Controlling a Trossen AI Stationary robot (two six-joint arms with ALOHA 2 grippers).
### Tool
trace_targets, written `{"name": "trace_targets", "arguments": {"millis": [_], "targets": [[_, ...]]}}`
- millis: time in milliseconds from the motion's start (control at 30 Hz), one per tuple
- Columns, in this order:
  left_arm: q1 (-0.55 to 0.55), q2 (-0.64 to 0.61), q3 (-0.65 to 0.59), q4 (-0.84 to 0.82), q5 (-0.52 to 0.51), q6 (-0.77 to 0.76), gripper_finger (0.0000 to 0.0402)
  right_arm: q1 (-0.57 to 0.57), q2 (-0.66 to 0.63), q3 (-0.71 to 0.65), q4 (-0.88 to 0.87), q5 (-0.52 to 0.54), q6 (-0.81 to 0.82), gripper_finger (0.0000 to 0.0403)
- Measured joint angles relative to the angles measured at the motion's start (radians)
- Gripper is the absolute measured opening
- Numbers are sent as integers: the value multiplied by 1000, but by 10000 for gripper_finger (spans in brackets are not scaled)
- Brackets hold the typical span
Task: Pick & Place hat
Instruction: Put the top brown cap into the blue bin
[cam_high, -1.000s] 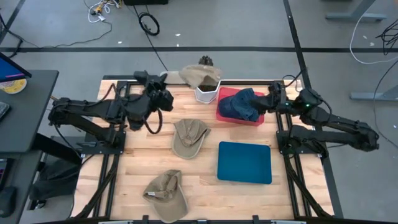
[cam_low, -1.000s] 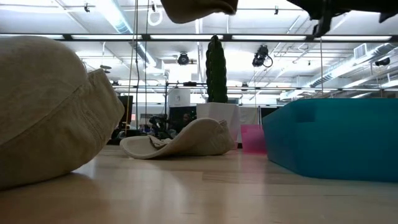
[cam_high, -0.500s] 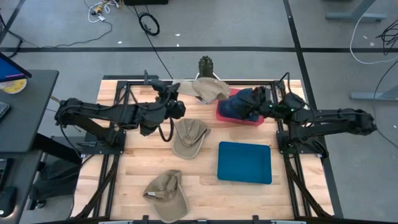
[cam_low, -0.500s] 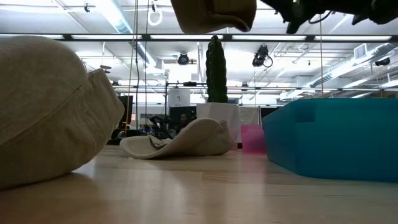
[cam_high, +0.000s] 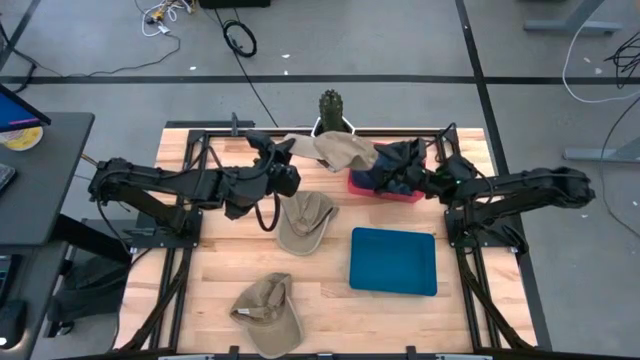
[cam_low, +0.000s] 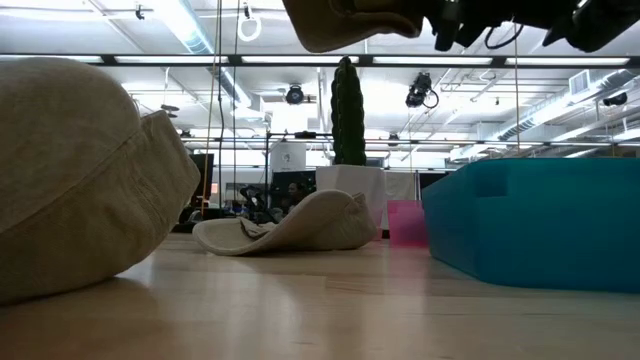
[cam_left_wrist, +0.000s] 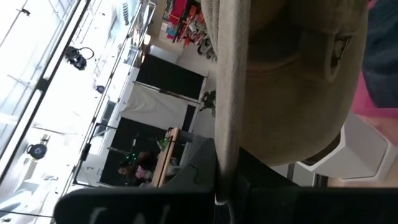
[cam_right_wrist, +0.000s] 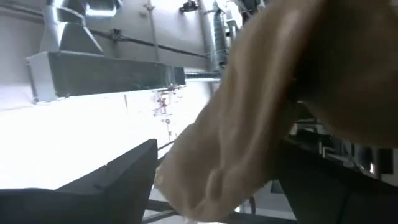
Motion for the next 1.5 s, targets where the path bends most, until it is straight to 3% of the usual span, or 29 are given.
{"name": "trace_targets", "arguments": {"millis": [400, 733, 1167, 1500], "targets": [[2, 0, 0, -10, 24, -48, 11, 2, 15, 0, 43, 87, 3, 223], [3, 16, 0, -38, 32, -69, 11, 2, 15, 0, 60, 88, -30, 113], [3, 70, 0, -40, 42, -100, 16, 2, 15, 0, 83, 73, -129, 11], [-10, 69, 0, -84, 19, -239, 92, 1, 7, 0, 134, 51, -187, 3]]}}
